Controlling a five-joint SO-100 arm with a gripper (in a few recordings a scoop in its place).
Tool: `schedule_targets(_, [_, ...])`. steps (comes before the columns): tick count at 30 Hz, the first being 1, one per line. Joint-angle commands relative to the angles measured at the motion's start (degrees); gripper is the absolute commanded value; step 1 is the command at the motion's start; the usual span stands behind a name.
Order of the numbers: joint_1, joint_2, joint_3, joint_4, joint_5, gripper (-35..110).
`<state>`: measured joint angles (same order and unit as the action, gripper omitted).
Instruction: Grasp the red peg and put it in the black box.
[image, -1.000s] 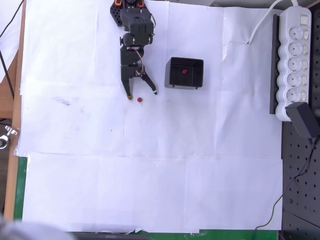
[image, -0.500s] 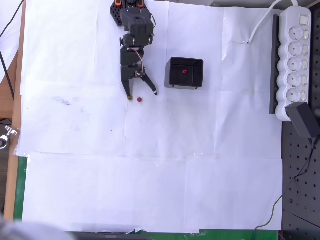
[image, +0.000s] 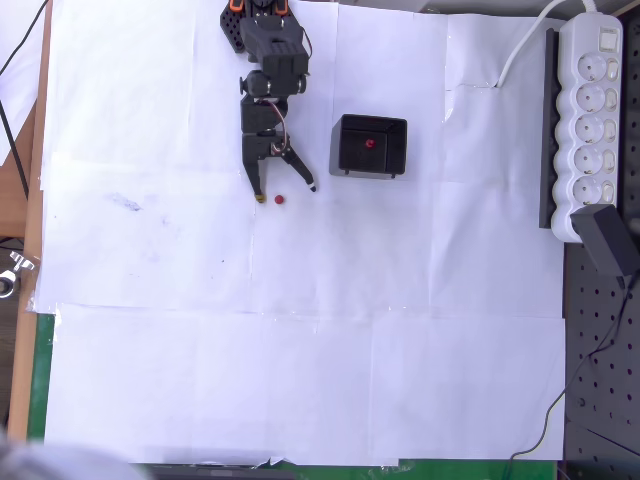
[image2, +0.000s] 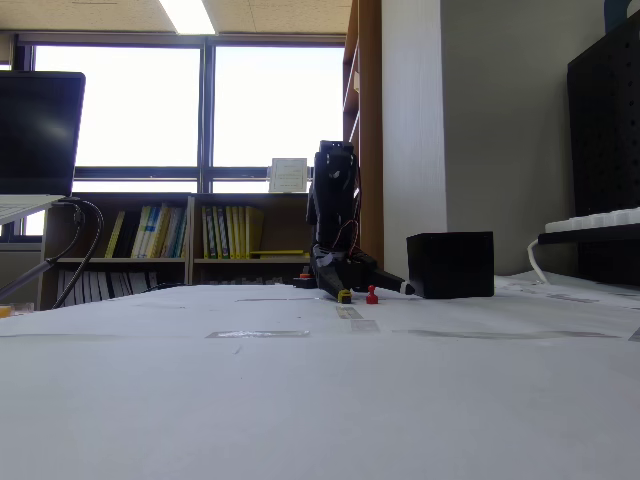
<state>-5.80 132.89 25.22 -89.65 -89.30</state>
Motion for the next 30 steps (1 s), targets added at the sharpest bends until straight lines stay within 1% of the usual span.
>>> schedule_targets(1, [-2.2, 0.8, 2.5, -0.6, -0.2, 43])
schedule_targets(8, [-2.4, 1.5, 2.9, -1.8, -0.6, 44])
schedule_targets(13, [-3.5, -0.3, 2.8, 1.8, -0.3, 44])
schedule_targets(19, [-3.8, -1.4, 2.0, 2.5, 1.1, 44])
schedule_targets(22, [-4.4, -2.9, 1.7, 5.1, 1.3, 44])
schedule_targets(30, [-6.3, -3.5, 0.1, 4.9, 1.5, 44])
